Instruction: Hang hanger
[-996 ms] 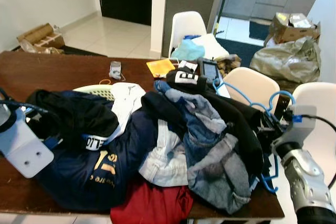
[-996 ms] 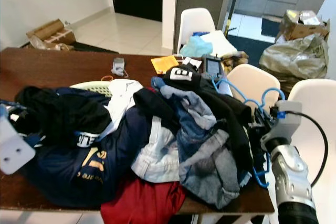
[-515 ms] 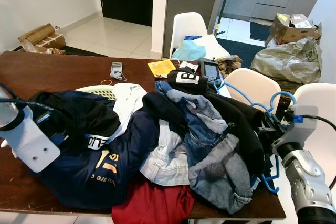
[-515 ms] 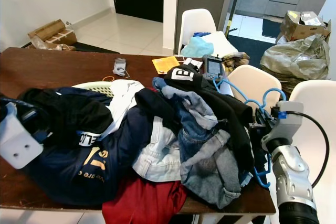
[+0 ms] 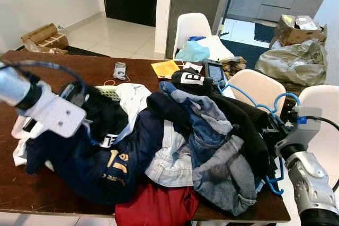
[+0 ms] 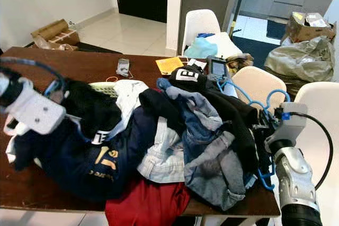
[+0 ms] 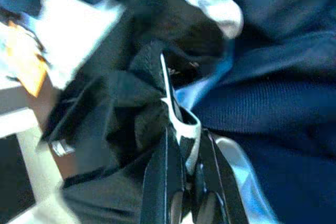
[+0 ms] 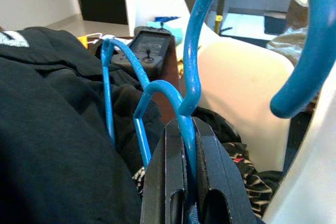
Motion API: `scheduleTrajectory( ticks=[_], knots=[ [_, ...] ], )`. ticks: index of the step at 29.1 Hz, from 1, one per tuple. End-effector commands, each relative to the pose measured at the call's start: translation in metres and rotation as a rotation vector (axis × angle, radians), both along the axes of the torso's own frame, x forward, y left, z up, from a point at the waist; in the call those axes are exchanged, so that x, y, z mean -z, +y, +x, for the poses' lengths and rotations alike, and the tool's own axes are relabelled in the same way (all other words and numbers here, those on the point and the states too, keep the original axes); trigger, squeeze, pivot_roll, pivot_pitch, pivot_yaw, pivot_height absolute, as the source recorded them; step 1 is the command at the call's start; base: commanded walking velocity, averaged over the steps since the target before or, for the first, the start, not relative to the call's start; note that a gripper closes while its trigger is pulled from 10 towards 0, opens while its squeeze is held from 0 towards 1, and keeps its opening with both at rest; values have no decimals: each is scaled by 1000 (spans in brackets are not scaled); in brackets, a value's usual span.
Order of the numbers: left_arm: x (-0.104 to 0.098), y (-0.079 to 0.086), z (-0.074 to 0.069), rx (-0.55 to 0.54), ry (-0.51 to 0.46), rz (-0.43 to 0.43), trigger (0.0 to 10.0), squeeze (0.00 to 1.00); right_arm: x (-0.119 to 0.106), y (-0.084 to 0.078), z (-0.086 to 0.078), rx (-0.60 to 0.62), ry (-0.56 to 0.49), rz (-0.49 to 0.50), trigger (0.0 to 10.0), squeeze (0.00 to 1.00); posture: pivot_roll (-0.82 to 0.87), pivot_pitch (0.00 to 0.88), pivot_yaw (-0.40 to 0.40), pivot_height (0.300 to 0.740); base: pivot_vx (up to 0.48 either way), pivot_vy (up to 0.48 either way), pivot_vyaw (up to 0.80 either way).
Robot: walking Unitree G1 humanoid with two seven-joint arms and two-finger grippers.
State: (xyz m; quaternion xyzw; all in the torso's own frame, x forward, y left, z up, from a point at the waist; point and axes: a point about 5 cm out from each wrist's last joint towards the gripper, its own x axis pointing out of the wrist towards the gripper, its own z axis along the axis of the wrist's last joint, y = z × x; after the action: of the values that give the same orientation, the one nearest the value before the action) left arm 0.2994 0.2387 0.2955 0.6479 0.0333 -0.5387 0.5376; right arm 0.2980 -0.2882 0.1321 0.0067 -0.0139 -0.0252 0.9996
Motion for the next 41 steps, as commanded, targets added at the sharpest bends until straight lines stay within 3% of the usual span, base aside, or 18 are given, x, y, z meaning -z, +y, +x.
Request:
scheduleTrajectory(
  ticks=[1, 3, 5, 9, 11, 12, 14, 17, 21, 22, 29, 30, 33, 34, 36, 37, 39, 41],
  knots=[
    [-10, -6, -1, 30, -21, -55, 0, 0, 16, 4, -4, -7, 71, 17, 10000, 0, 85, 23, -29, 740, 0, 0, 0],
    [-45, -7, -2, 9, -53, -239, 353, 0, 17, 5, -4, -8, 71, 20, 10000, 0, 86, 19, -24, 740, 0, 0, 0],
    [-45, -7, -2, 9, -53, -239, 353, 0, 17, 5, -4, -8, 71, 20, 10000, 0, 86, 19, -24, 740, 0, 0, 0],
    [-97, -3, 1, -28, -235, -503, 0, 0, 18, 5, -4, -7, 72, 22, 10000, 0, 89, 13, -24, 740, 0, 0, 0],
    [-97, -3, 1, -28, -235, -503, 0, 0, 18, 5, -4, -7, 72, 22, 10000, 0, 89, 13, -24, 740, 0, 0, 0],
    [-137, 7, 8, -128, -491, -693, 0, 0, 18, 5, -3, -8, 72, 23, 10000, 0, 92, 10, -25, 740, 0, 0, 0],
    [-137, 7, 8, -128, -491, -693, 0, 0, 18, 5, -3, -8, 72, 23, 10000, 0, 92, 10, -25, 740, 0, 0, 0],
    [-161, 26, 7, -263, -744, -858, 0, 0, 19, 6, -3, -13, 74, 23, 10000, 0, 99, 10, -25, 740, 0, 0, 0],
    [-159, 29, 5, -295, -804, -935, 0, 0, 19, 7, -2, -15, 74, 24, 10000, 0, 101, 11, -28, 740, 0, 0, 0],
    [-150, 27, 4, -319, -814, -996, 1608, 0, 19, 8, -1, -19, 76, 23, 10000, 0, 102, 10, -30, 740, 0, 0, 0],
    [-69, -1, 13, -413, -579, -1222, 1412, 0, 18, 11, 0, -33, 76, 26, 10000, 0, 106, 23, -36, 740, 0, 0, 0],
    [-54, -13, 17, -426, -509, -1330, 1137, 0, 18, 11, 1, -36, 79, 23, 10000, 0, 109, 25, -34, 740, 0, 0, 0],
    [-46, -22, 19, -433, -464, -1401, 1216, 0, 19, 11, 1, -37, 81, 21, 10000, 0, 109, 27, -29, 740, 0, 0, 0],
    [-34, -39, 19, -425, -360, -1531, 1451, 0, 18, 11, 1, -36, 80, 21, 10000, 0, 108, 27, -28, 740, 0, 0, 0],
    [-34, -39, 19, -425, -360, -1531, 1451, 0, 18, 11, 1, -36, 80, 21, 10000, 0, 108, 27, -28, 740, 0, 0, 0],
    [-25, -57, 17, -422, -237, -1678, 2039, 0, 18, 11, 0, -34, 79, 22, 10000, 0, 102, 32, -21, 740, 0, 0, 0],
    [-25, -57, 17, -422, -237, -1678, 2039, 0, 18, 11, 0, -34, 79, 22, 10000, 0, 102, 32, -21, 740, 0, 0, 0],
    [-5, -72, 10, -479, -28, -1872, 2549, 0, 21, 10, -3, -30, 84, 24, 10000, 0, 105, 43, -20, 740, 0, 0, 0]
  ],
)
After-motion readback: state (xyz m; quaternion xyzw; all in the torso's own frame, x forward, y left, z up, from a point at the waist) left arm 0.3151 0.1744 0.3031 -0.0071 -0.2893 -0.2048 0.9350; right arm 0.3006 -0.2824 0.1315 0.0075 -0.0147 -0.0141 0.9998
